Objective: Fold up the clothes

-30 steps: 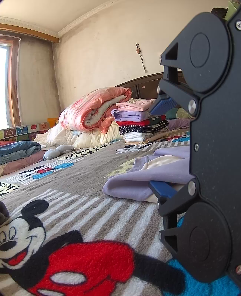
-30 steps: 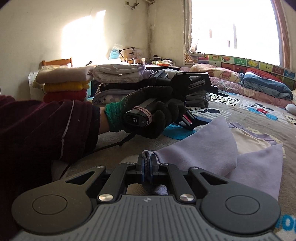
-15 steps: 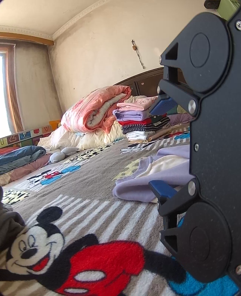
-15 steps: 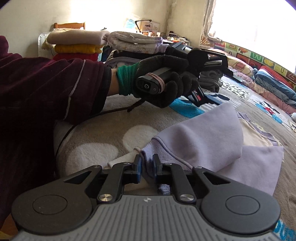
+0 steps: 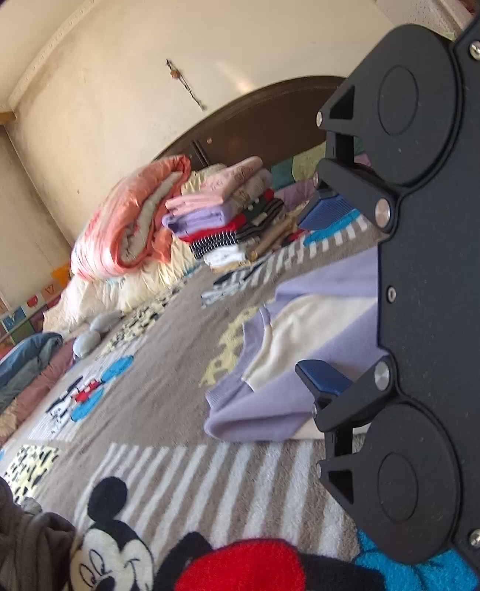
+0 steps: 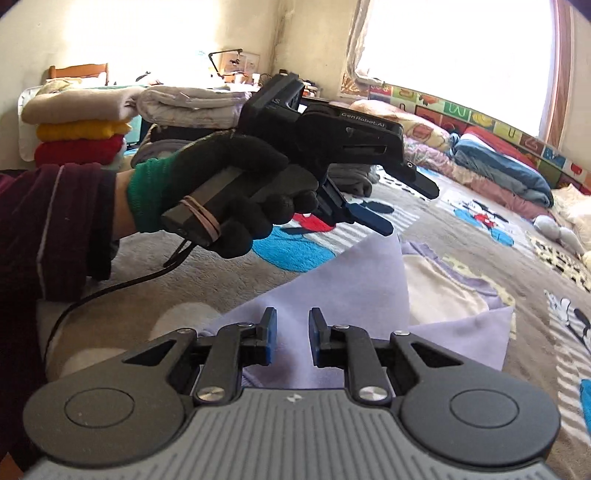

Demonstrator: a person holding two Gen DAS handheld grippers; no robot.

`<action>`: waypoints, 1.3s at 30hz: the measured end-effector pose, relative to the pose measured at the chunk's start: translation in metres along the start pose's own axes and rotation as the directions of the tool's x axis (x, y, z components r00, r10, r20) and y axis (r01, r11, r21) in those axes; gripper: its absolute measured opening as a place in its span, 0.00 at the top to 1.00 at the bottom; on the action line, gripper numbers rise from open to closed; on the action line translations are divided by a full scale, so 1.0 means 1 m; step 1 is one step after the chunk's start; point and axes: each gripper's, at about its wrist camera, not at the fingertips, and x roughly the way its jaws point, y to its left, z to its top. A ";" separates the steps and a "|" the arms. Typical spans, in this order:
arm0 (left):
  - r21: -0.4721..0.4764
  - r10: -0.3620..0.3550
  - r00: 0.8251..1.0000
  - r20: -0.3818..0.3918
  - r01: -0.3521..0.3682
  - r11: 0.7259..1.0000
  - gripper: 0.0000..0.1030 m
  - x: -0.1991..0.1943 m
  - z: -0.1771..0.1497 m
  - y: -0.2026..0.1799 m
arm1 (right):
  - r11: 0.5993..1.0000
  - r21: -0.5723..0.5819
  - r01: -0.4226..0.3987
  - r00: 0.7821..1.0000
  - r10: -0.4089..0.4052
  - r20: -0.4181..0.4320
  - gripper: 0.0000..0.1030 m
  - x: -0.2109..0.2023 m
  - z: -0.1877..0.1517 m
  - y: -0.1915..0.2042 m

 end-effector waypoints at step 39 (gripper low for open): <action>0.097 -0.016 1.000 0.008 0.015 0.995 0.25 -0.057 -0.047 -0.068 | 0.994 0.108 -0.010 1.000 0.013 -0.028 0.57 -0.023 -0.021 0.010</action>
